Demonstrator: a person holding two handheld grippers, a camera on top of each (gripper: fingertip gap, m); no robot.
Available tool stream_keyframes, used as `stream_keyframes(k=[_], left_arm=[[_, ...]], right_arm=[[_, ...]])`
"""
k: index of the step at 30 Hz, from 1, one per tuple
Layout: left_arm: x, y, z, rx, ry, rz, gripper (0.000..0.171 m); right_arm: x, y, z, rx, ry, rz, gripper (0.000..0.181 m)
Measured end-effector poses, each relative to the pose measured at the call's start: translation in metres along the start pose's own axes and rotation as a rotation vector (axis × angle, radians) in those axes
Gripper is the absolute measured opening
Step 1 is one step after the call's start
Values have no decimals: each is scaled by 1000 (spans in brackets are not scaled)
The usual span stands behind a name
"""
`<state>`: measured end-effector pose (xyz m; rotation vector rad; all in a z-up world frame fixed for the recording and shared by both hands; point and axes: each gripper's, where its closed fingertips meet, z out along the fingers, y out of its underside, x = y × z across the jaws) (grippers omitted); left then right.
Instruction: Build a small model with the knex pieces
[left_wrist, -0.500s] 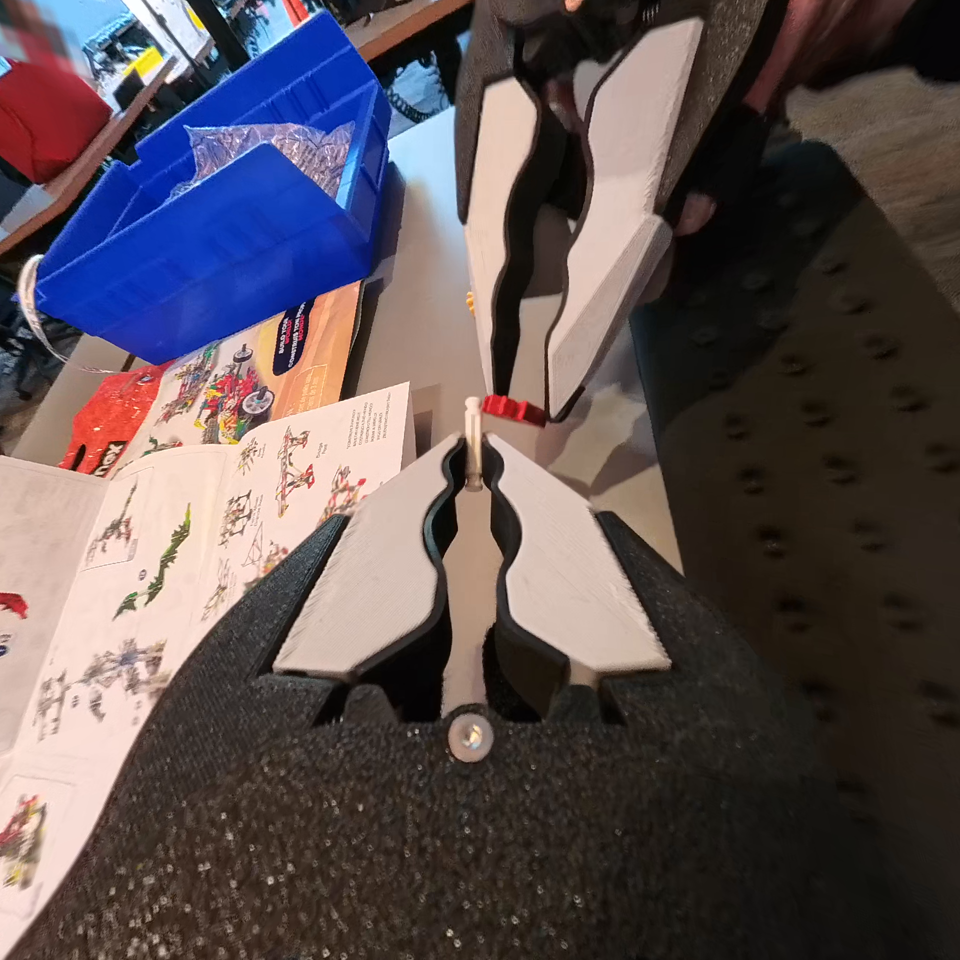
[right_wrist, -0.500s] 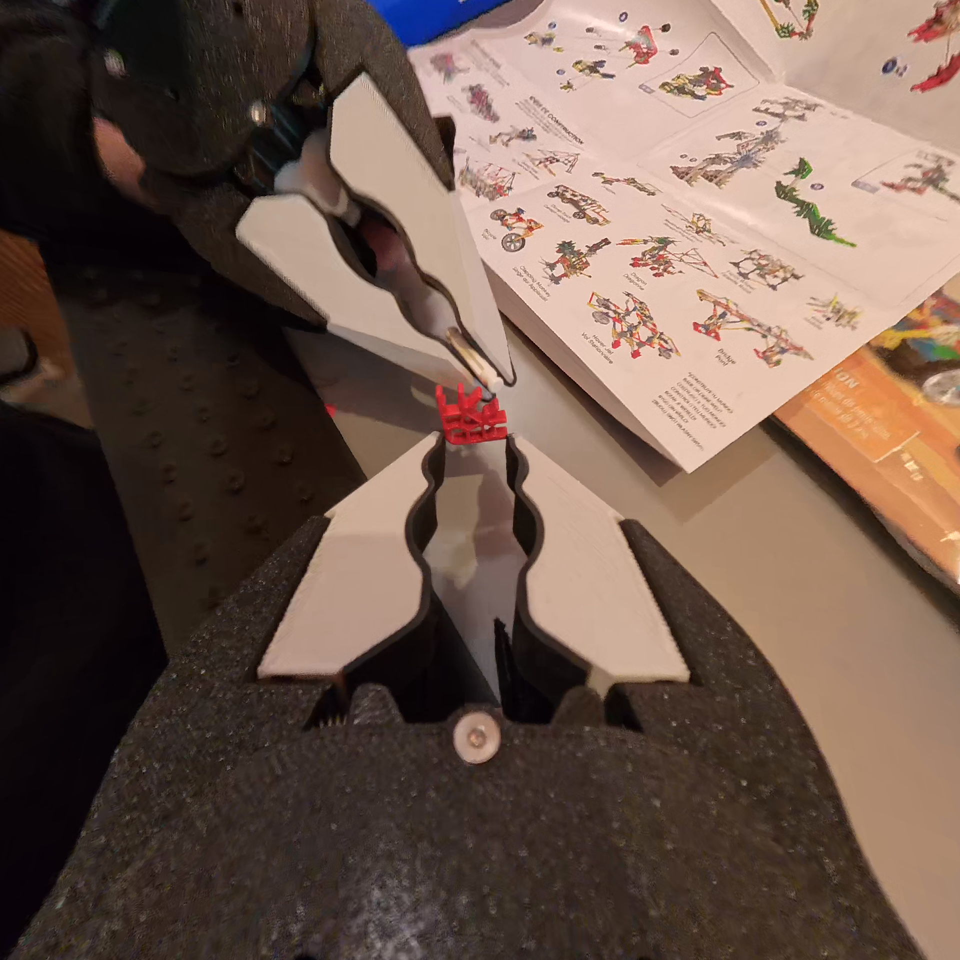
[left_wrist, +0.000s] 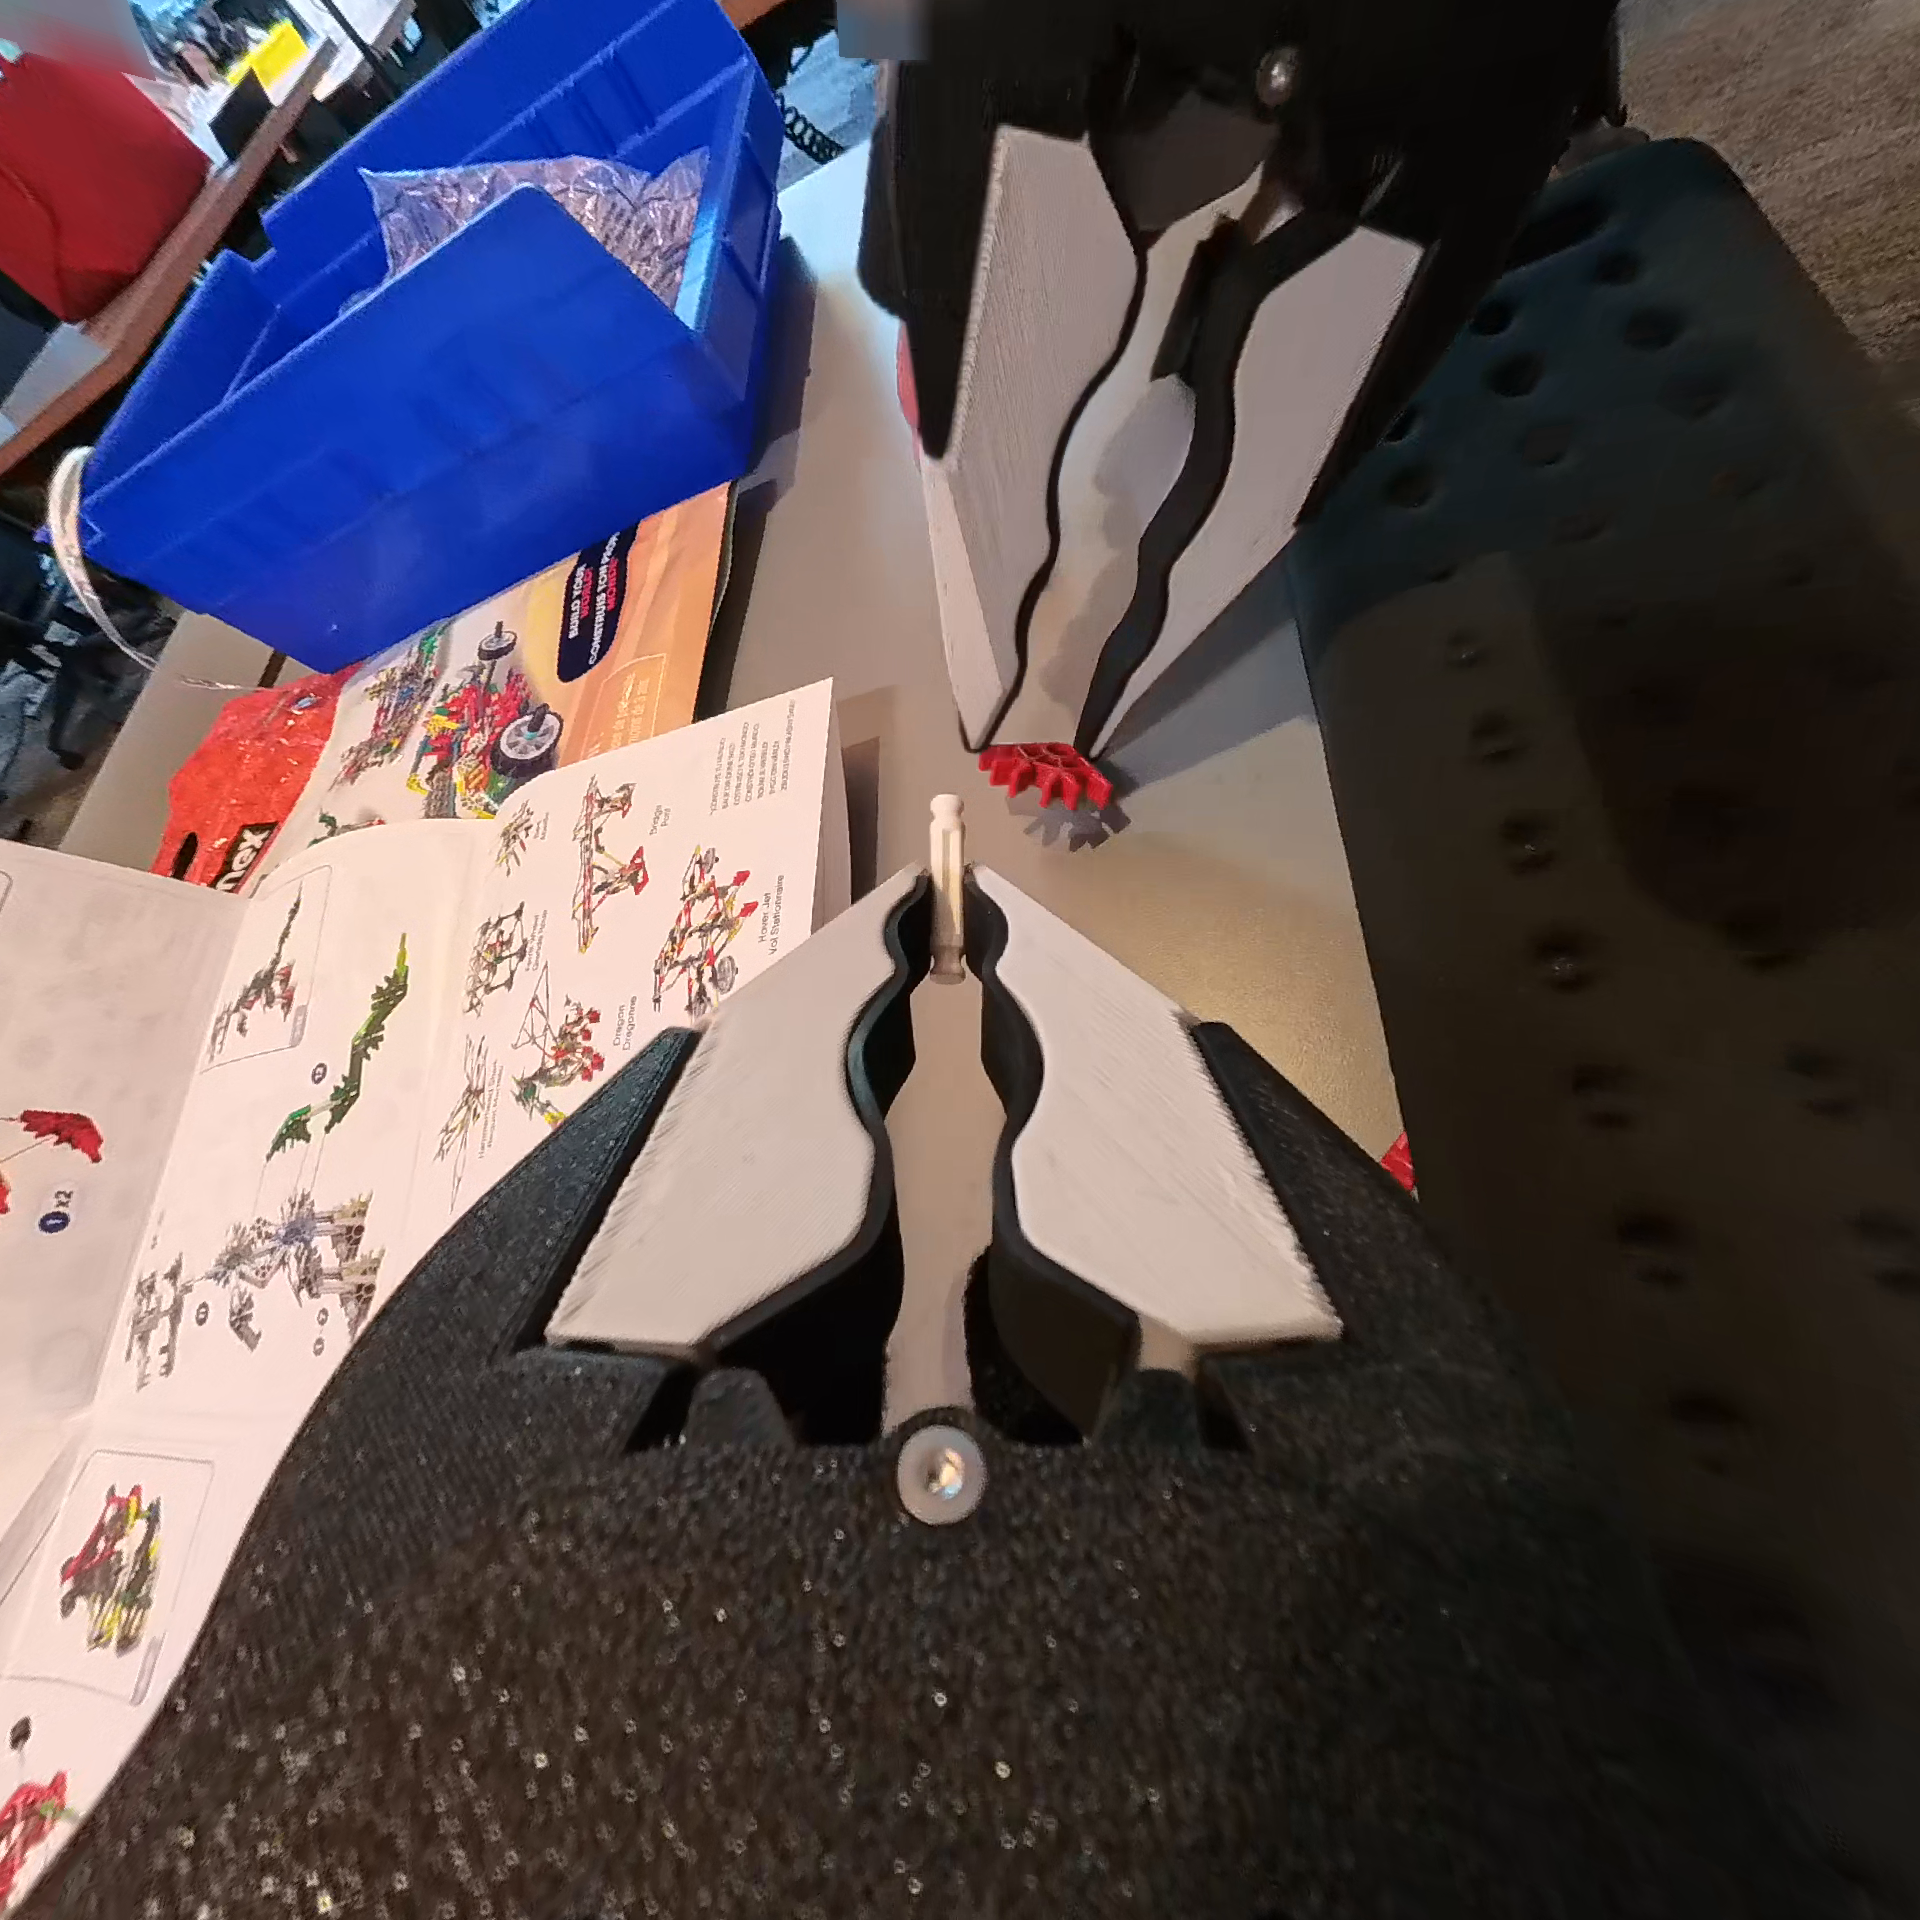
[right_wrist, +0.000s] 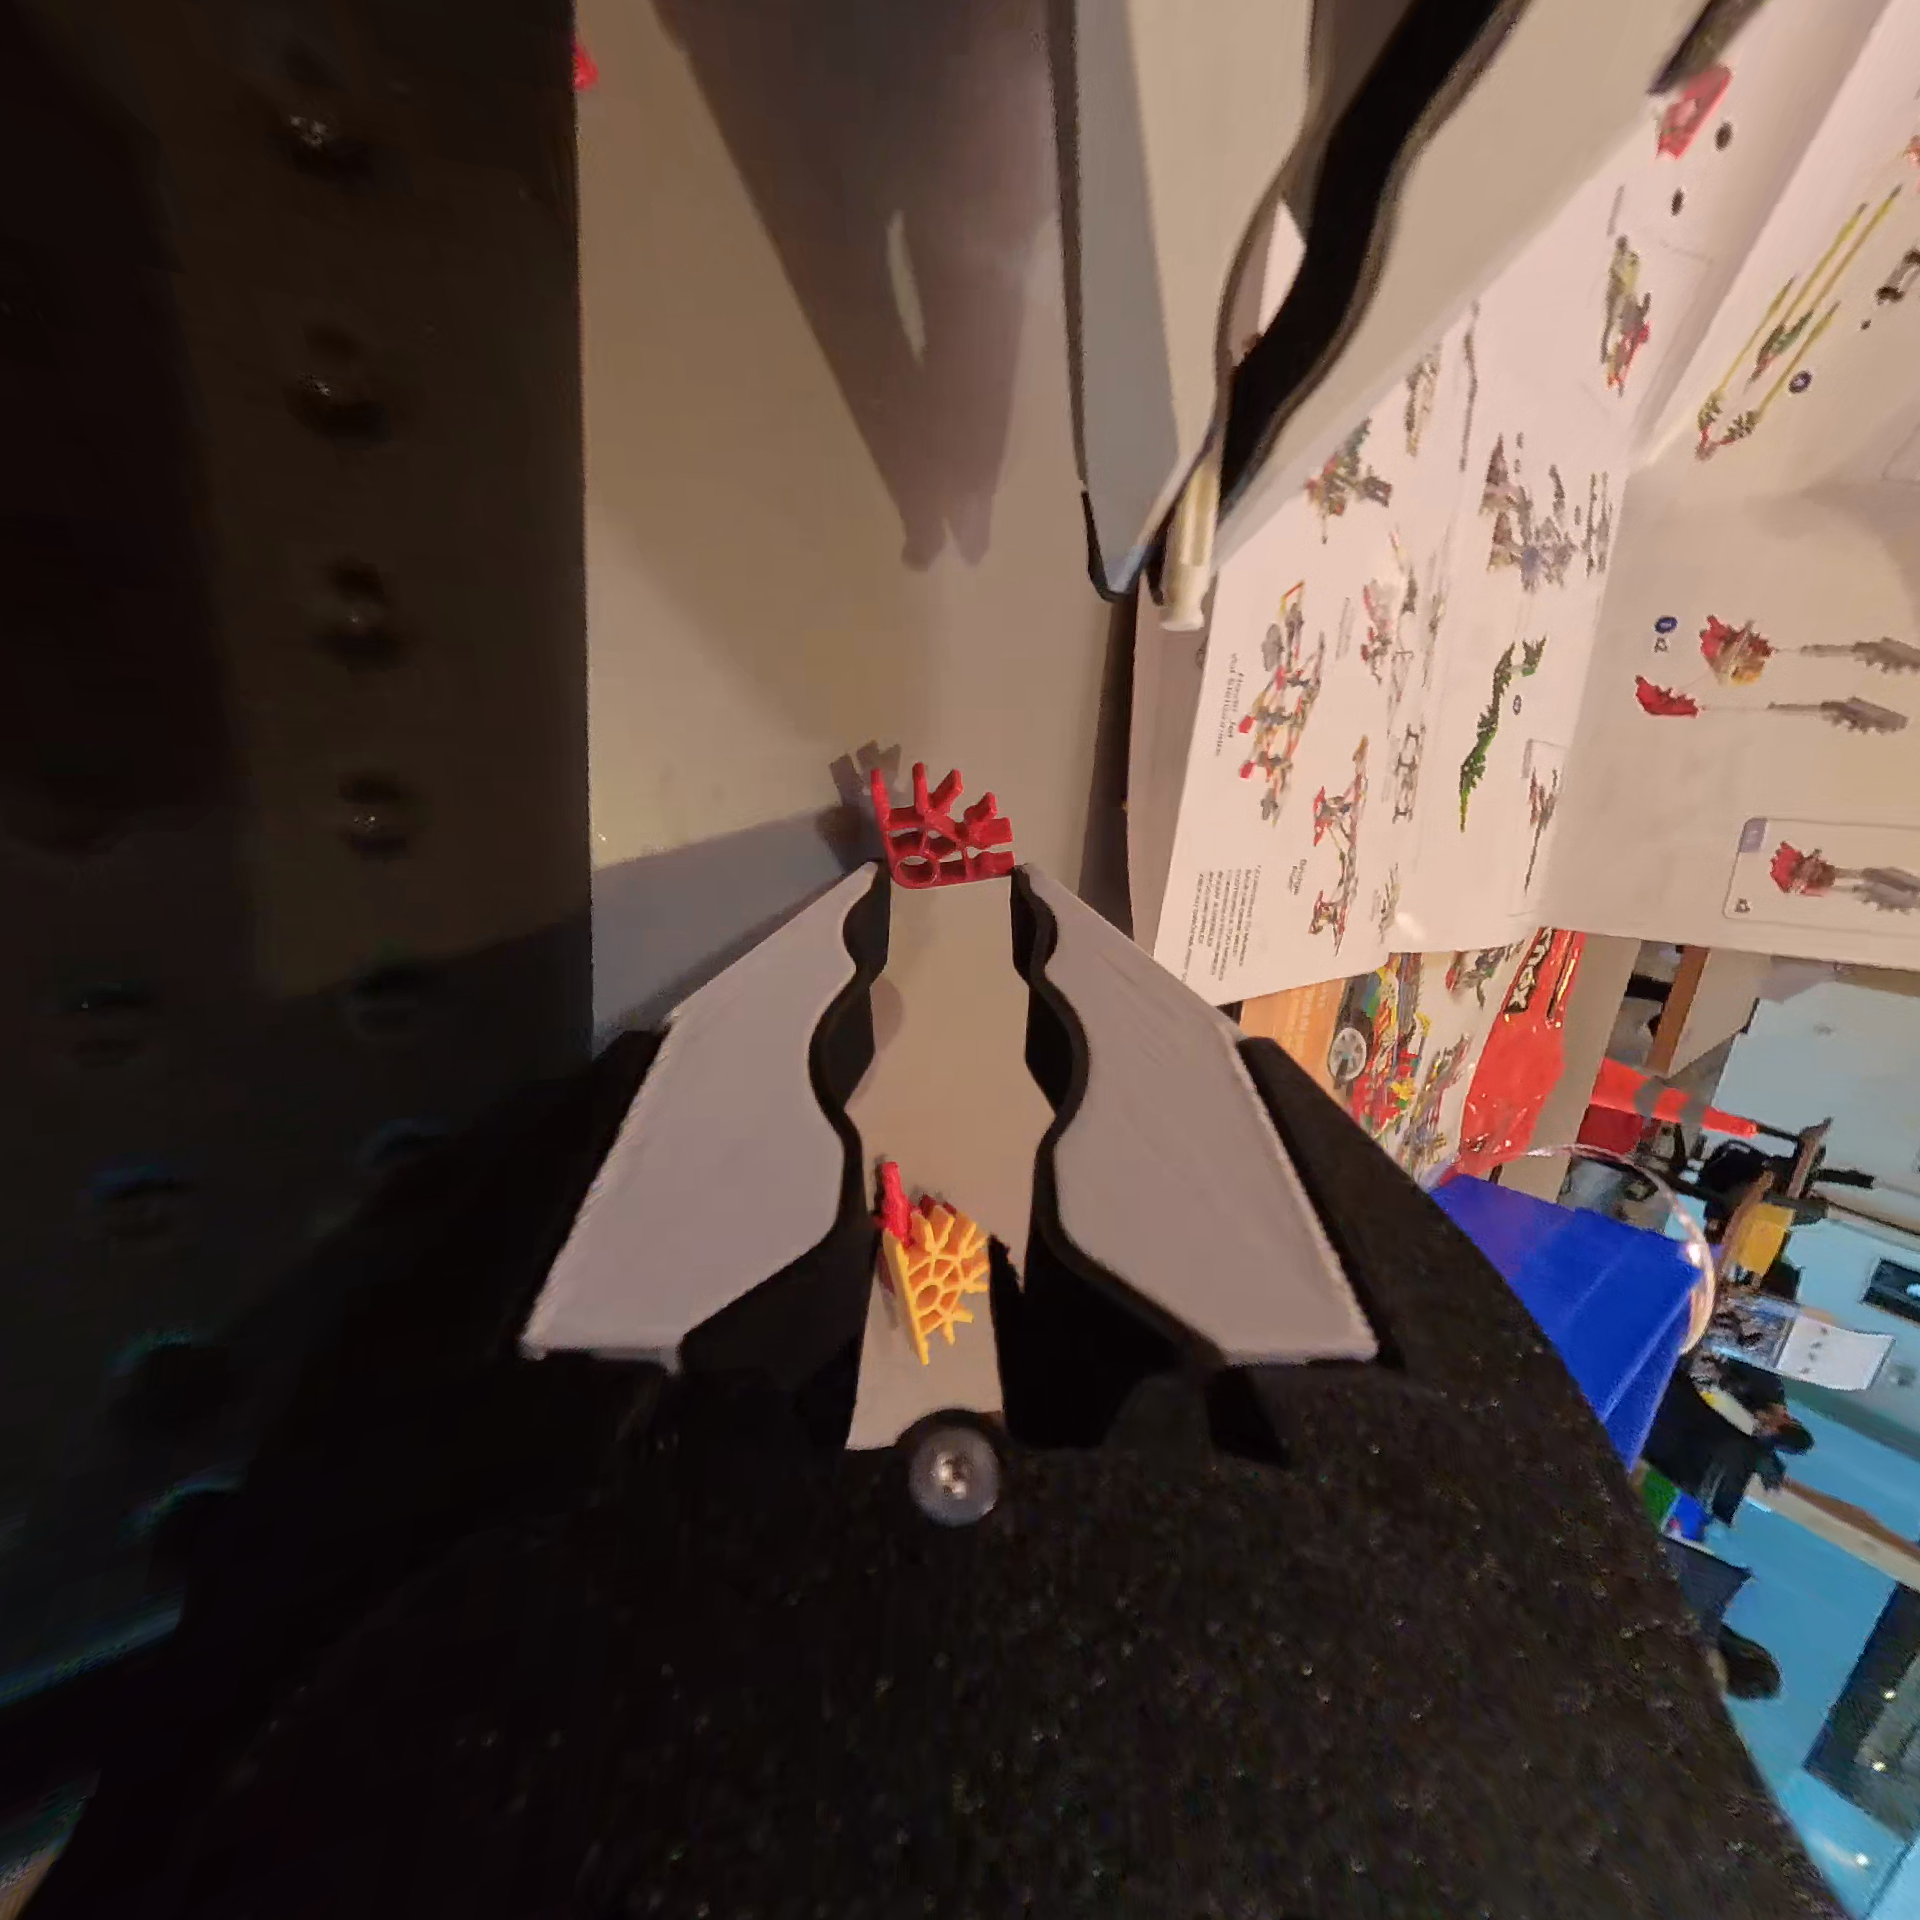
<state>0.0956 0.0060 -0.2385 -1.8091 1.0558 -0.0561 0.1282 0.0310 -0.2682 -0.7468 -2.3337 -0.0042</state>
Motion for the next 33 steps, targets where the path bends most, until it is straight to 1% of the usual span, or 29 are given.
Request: stream_keyframes(k=[7,25,26,33], left_arm=[[6,3,5,-17,27,5,1],[10,7,12,-38,45,0,1],[11,7,12,-38,46,-1,1],[10,8,12,-43,47,-9,1]], right_arm=[[-3,-6,2,9,-15,-54,23],[-4,-5,3,24,-16,-33,22],[-6,-4,5,17,-22,-42,0],[0,0,13,-1,-16,6,0]])
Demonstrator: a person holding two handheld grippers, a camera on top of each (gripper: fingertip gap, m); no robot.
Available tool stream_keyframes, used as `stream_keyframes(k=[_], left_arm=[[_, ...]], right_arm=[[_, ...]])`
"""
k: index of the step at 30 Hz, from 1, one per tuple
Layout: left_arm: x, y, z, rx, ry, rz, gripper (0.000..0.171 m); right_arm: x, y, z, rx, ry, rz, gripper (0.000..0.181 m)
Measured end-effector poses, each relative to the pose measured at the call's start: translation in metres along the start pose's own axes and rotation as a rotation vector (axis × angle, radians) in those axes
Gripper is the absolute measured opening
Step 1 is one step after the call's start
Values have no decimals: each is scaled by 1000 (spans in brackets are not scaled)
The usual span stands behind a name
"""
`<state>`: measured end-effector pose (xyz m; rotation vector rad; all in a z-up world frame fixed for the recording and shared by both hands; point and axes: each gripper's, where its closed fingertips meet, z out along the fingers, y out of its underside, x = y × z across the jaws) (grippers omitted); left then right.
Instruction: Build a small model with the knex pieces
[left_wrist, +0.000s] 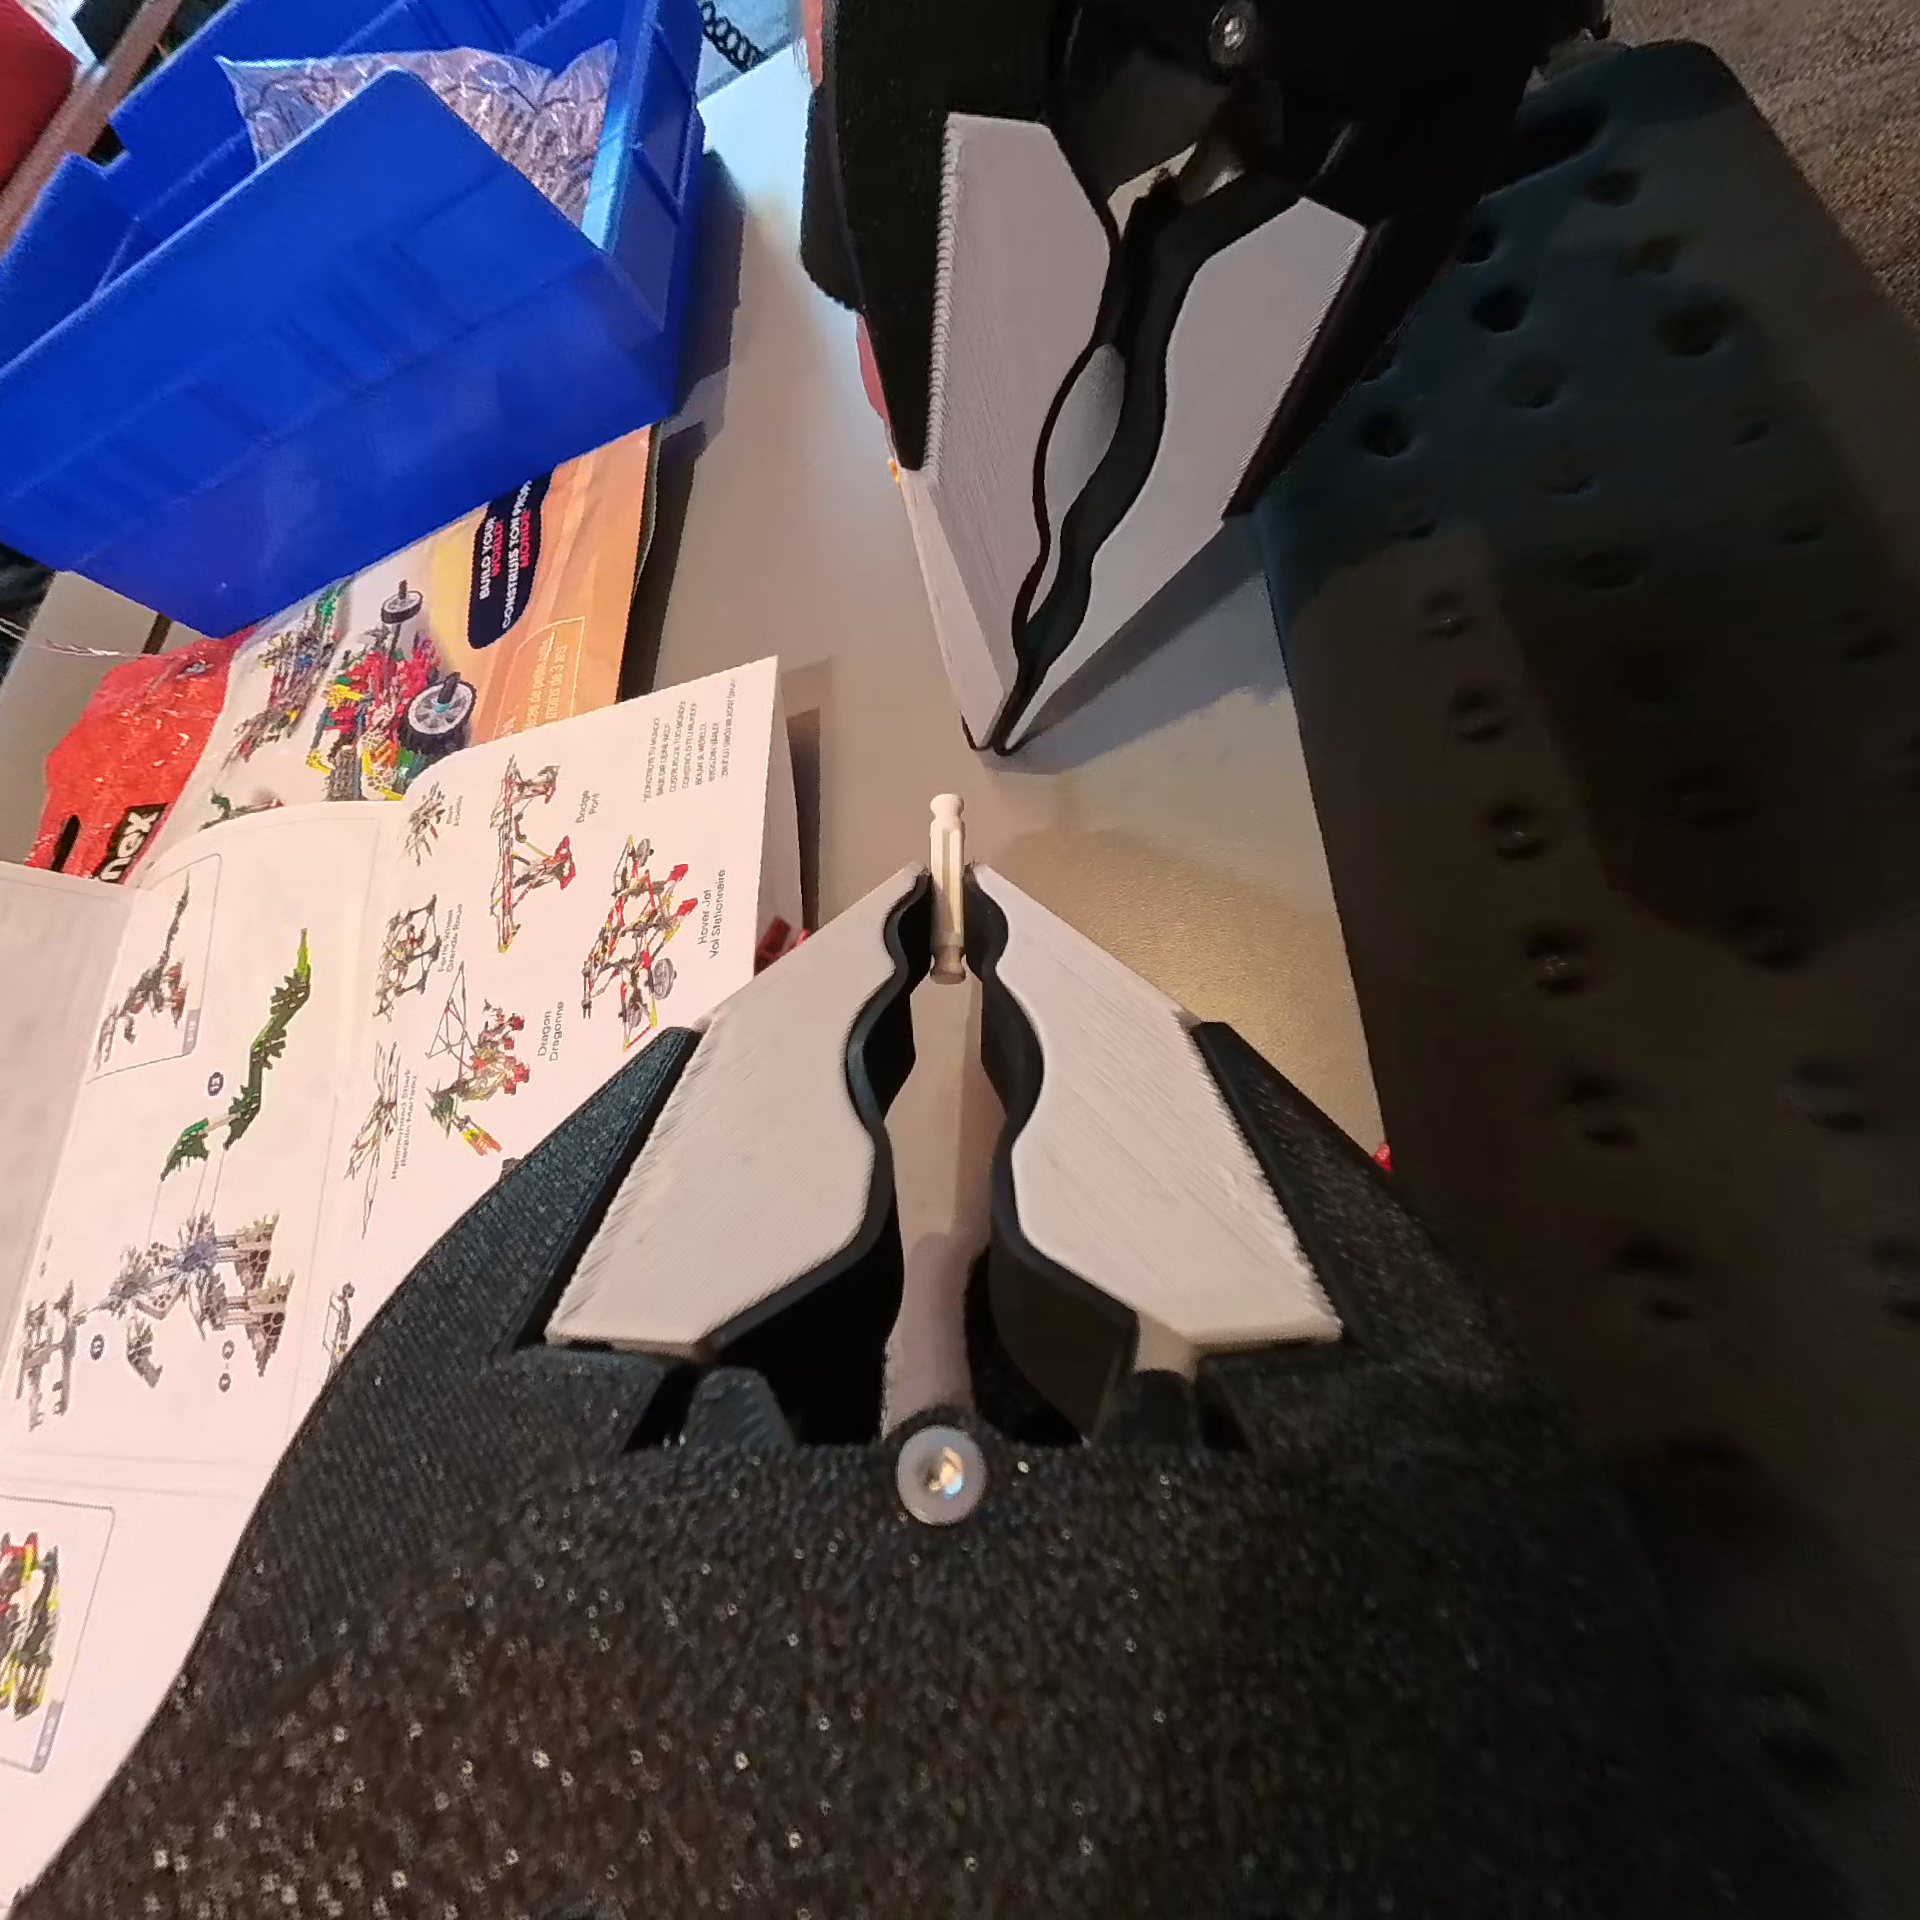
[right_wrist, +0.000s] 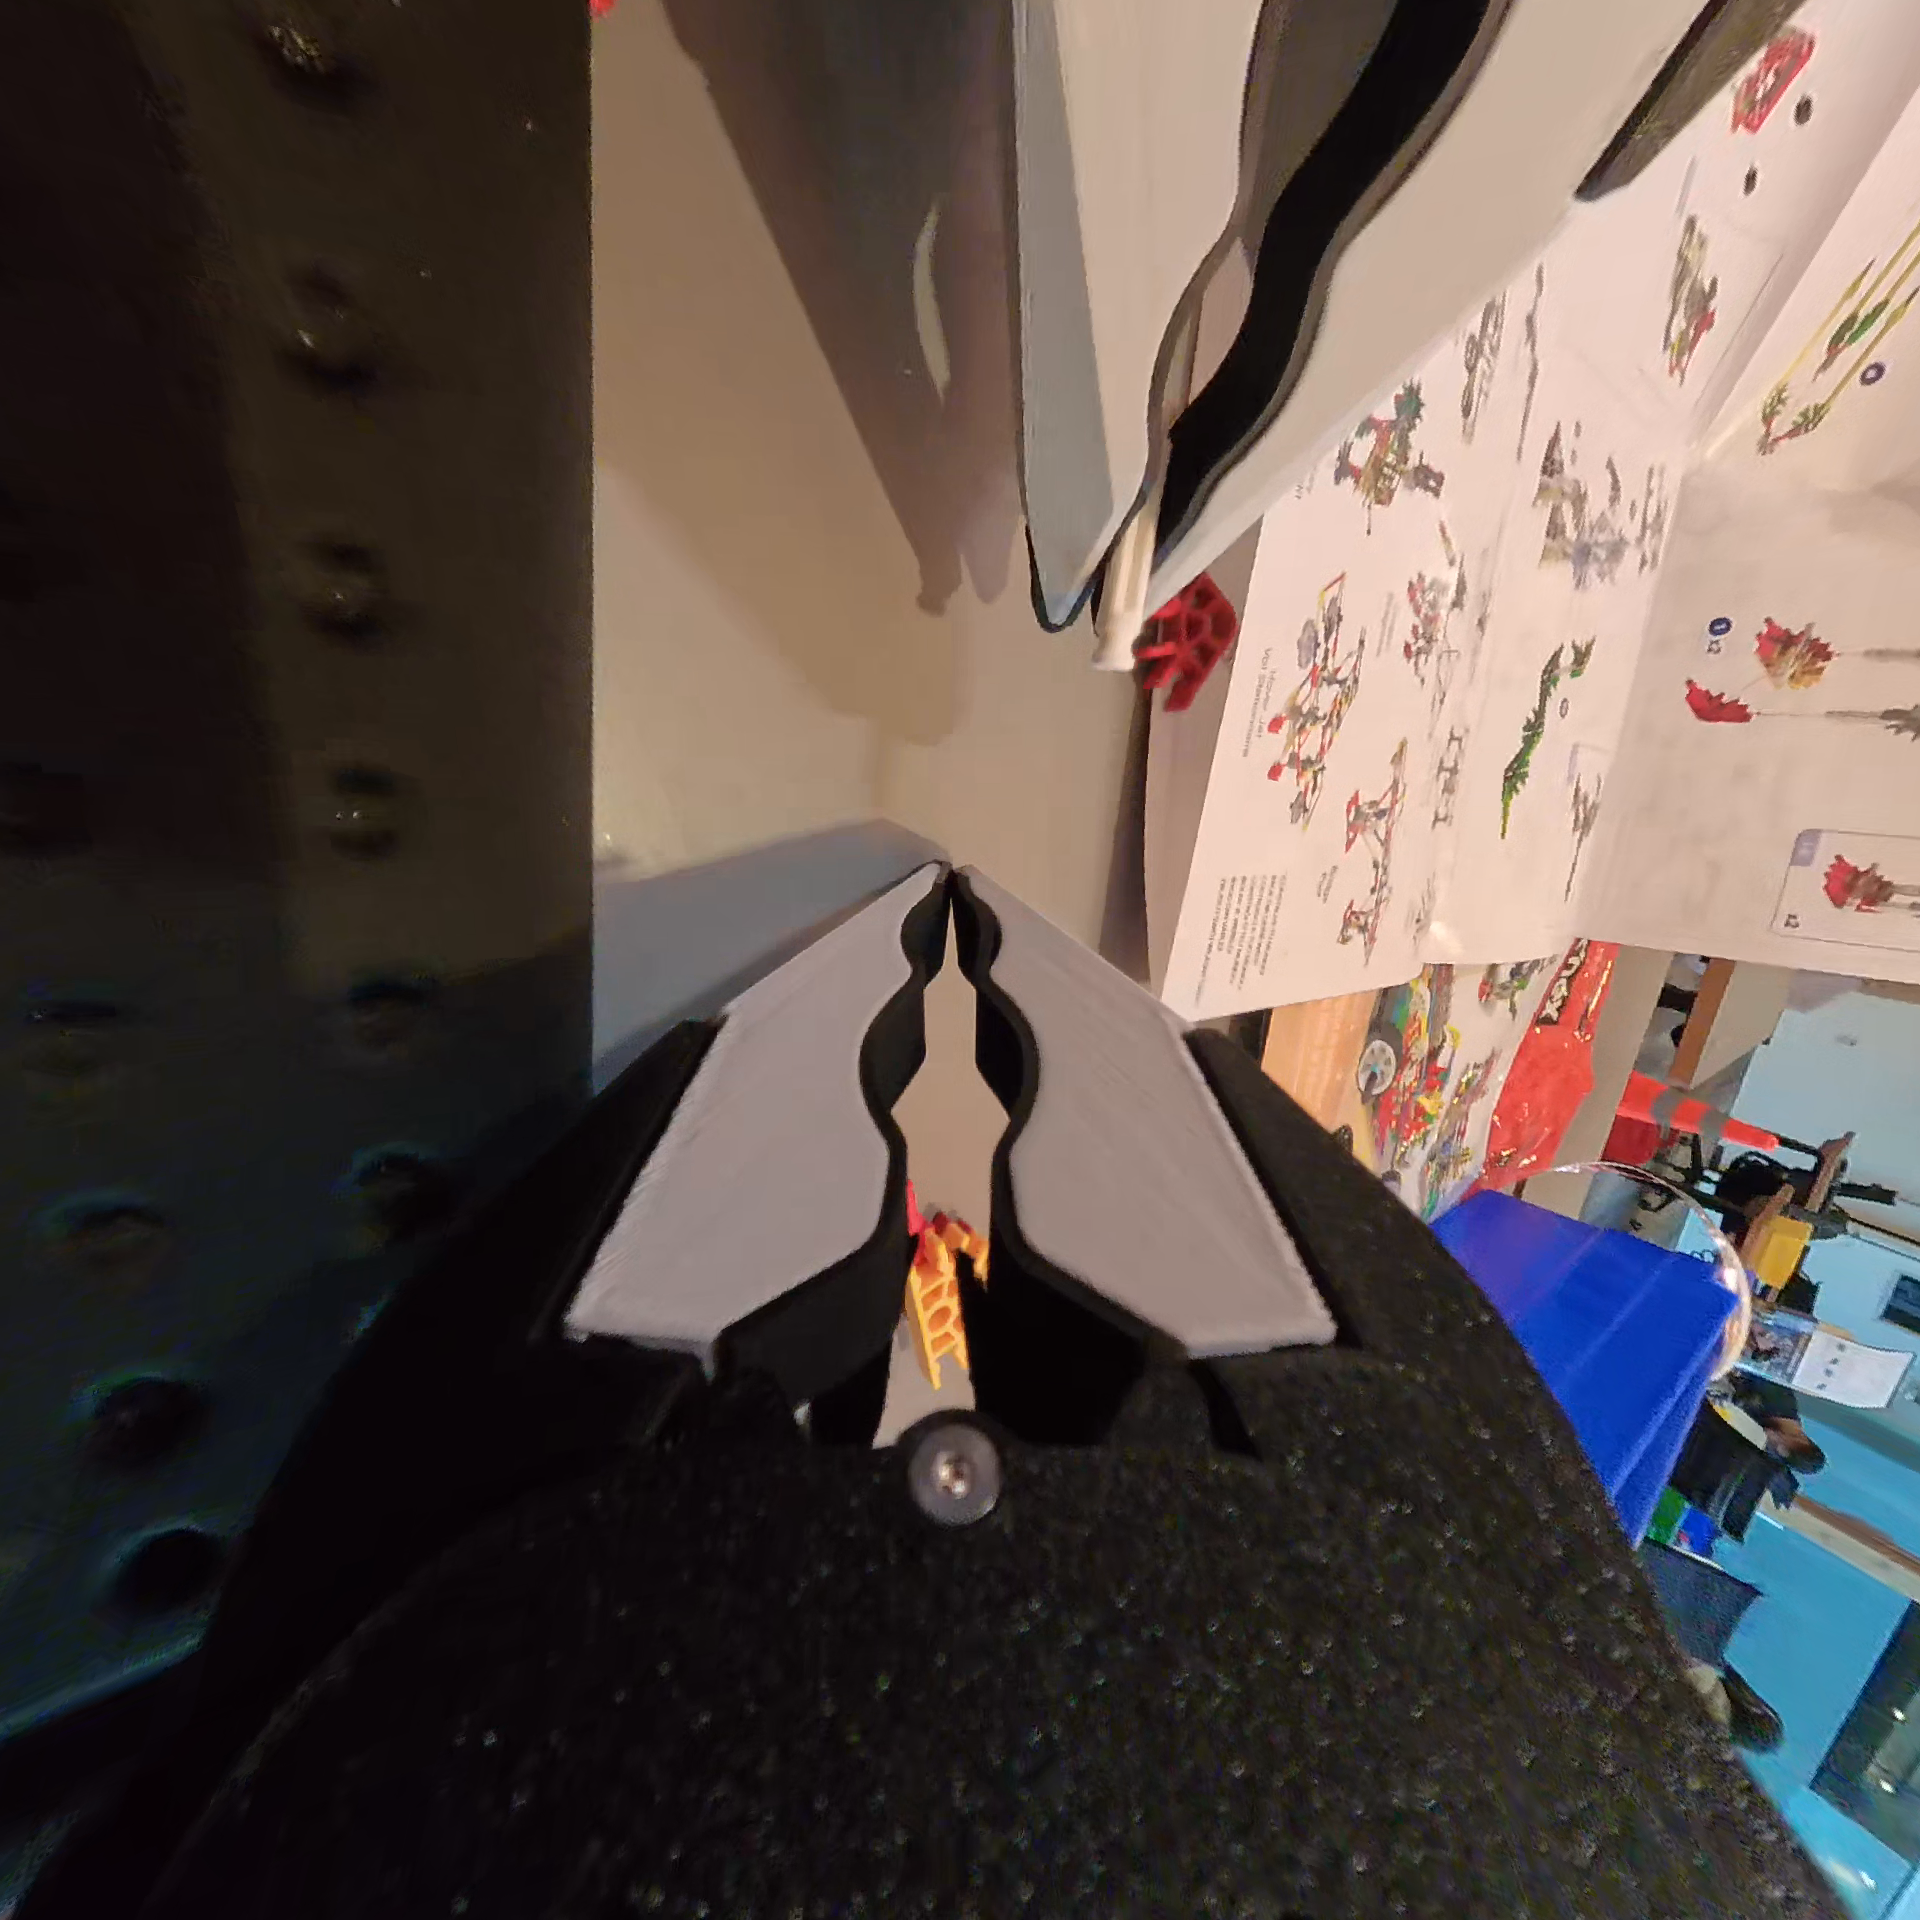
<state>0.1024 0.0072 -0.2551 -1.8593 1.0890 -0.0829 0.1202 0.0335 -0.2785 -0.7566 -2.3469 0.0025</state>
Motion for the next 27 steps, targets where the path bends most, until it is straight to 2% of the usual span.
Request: stream_keyframes(k=[4,8,15,19,27], left_arm=[[-5,2,-3,-14,-24,5,1],[-5,12,-9,-53,-5,-23,1],[-4,30,-17,-102,-12,27,1],[-6,28,-19,-86,-17,21,1],[-20,25,-25,-73,-85,15,1]], right_arm=[[9,-14,-2,66,-7,86,1],[17,-27,0,110,-38,245,8],[22,-28,16,111,-112,517,22],[26,-31,23,133,-144,651,29],[37,-42,35,191,-162,768,38]])
